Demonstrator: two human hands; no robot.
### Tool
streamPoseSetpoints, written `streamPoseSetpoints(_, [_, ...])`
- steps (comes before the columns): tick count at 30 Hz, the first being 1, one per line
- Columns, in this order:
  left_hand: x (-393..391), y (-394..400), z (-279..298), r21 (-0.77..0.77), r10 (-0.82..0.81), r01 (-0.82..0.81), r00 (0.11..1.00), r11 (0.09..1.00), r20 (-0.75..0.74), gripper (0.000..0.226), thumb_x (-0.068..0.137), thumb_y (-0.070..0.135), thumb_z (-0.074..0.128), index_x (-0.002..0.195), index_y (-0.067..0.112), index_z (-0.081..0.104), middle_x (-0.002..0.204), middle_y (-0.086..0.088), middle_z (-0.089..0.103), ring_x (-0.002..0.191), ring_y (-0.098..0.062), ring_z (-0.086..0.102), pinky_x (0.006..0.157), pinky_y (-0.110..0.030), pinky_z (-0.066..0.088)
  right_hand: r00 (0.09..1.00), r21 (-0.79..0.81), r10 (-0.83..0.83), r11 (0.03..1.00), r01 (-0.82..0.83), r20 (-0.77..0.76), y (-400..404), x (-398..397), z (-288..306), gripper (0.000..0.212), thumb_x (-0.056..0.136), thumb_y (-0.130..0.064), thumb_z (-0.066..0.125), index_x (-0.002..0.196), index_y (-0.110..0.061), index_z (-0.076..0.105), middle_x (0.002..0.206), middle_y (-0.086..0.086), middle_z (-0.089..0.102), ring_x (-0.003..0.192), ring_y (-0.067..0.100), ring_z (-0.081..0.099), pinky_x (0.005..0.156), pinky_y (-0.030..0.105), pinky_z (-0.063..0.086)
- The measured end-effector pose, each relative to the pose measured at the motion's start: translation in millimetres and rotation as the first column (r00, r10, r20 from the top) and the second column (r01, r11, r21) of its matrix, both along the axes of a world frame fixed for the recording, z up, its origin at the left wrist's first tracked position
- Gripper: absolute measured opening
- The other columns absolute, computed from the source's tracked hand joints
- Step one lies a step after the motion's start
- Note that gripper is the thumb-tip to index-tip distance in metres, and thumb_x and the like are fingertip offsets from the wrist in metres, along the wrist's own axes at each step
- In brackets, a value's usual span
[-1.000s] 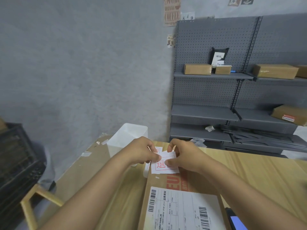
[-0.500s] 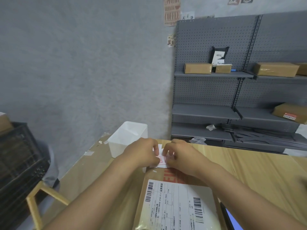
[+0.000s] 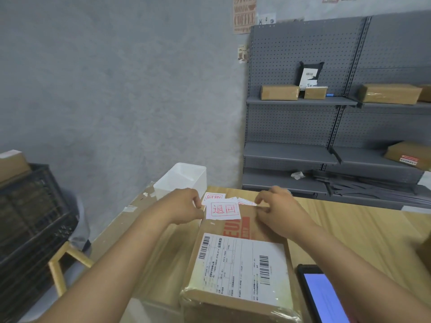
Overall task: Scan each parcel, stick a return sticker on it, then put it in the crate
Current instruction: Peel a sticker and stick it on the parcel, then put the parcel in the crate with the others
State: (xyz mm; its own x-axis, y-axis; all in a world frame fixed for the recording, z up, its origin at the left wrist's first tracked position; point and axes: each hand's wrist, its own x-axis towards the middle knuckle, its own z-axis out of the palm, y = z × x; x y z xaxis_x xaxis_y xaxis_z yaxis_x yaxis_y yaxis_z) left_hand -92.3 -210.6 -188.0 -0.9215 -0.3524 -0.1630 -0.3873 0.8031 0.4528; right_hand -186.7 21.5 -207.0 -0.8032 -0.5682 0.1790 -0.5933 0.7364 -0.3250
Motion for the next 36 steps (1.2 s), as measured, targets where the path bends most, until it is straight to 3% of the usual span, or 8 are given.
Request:
streamPoseSetpoints(4, [19,-1,-7,0.289,0.055,-0.102,0.984,0.952,0.169,0.029,0.085,0.047,0.062,0.096,0.021,0.060,0.089,-0.002,0.071,0.064,-0.015,0.073,0.053,-0.025,0.055,0.962,-0.017,-0.189,0.980,0.196,0.195,26,3,-2,0.040,0.089,-0.047,0.052,0.117,-0.018,0.050,0.111,0.002,0.053,0.090,0.019,0.058,0.066,0.030,0.047])
streamPoseSetpoints(8, [30,12,-14,0.427,0.007,-0.107,0.974,0.898,0.228,0.035,0.091,0.050,0.051,0.092,0.019,0.066,0.074,0.003,0.075,0.063,-0.018,0.072,0.056,-0.030,0.057,0.752,-0.059,-0.163,0.964,0.260,0.638,33,18,-3,0.048,0.087,-0.057,0.053,0.107,-0.015,0.038,0.094,0.007,0.062,0.058,0.024,0.070,0.043,0.029,0.053])
streamPoseSetpoints(16, [68,-8,6,0.385,0.142,-0.158,0.987,0.909,0.072,0.038,0.089,0.053,0.047,0.098,0.018,0.062,0.066,0.008,0.072,0.057,-0.014,0.070,0.047,-0.023,0.052,0.816,-0.167,-0.075,0.964,0.205,0.573,1,48,25,0.048,0.086,-0.057,0.054,0.104,-0.015,0.039,0.094,0.010,0.067,0.050,0.025,0.069,0.041,0.027,0.052])
streamPoseSetpoints(22, [118,-71,34,0.309,0.271,-0.249,0.962,0.918,-0.030,0.029,0.095,0.049,0.041,0.087,0.029,0.061,0.057,0.016,0.068,0.049,-0.004,0.065,0.044,-0.015,0.046,0.852,-0.207,0.025,0.973,0.098,0.523,-69,90,60,0.047,0.084,-0.059,0.055,0.104,-0.017,0.041,0.097,0.006,0.066,0.050,0.022,0.069,0.040,0.023,0.049])
streamPoseSetpoints(27, [181,-147,37,0.269,0.405,-0.362,0.906,0.892,-0.125,0.028,0.095,0.051,0.042,0.091,0.032,0.062,0.061,0.014,0.069,0.053,-0.001,0.064,0.046,-0.016,0.041,0.863,-0.272,0.131,0.962,0.007,0.488,-164,134,67,0.049,0.085,-0.055,0.056,0.108,-0.015,0.041,0.101,0.009,0.065,0.051,0.024,0.069,0.044,0.022,0.052])
streamPoseSetpoints(30, [227,-204,35,0.223,0.472,-0.431,0.861,0.874,-0.187,0.031,0.095,0.050,0.042,0.094,0.026,0.062,0.076,0.009,0.070,0.067,-0.009,0.066,0.053,-0.024,0.047,0.844,-0.329,0.206,0.944,-0.038,0.494,-237,165,58,0.050,0.085,-0.056,0.055,0.112,-0.015,0.042,0.103,0.010,0.065,0.057,0.026,0.071,0.063,0.034,0.060])
streamPoseSetpoints(34, [291,-286,29,0.176,0.561,-0.533,0.794,0.827,-0.234,0.036,0.094,0.053,0.040,0.104,0.025,0.060,0.085,0.010,0.066,0.075,-0.009,0.065,0.058,-0.027,0.046,0.827,-0.390,0.294,0.916,-0.100,0.479,-340,211,48,0.052,0.086,-0.052,0.056,0.119,-0.015,0.042,0.103,0.011,0.066,0.065,0.022,0.070,0.048,0.025,0.055])
streamPoseSetpoints(36, [322,-325,28,0.199,0.616,-0.583,0.746,0.788,-0.251,0.037,0.094,0.055,0.039,0.102,0.024,0.059,0.085,0.008,0.068,0.076,-0.011,0.066,0.059,-0.028,0.047,0.810,-0.431,0.358,0.890,-0.147,0.464,-390,233,44,0.056,0.086,-0.047,0.058,0.126,-0.014,0.038,0.102,0.011,0.066,0.071,0.023,0.069,0.054,0.028,0.055])
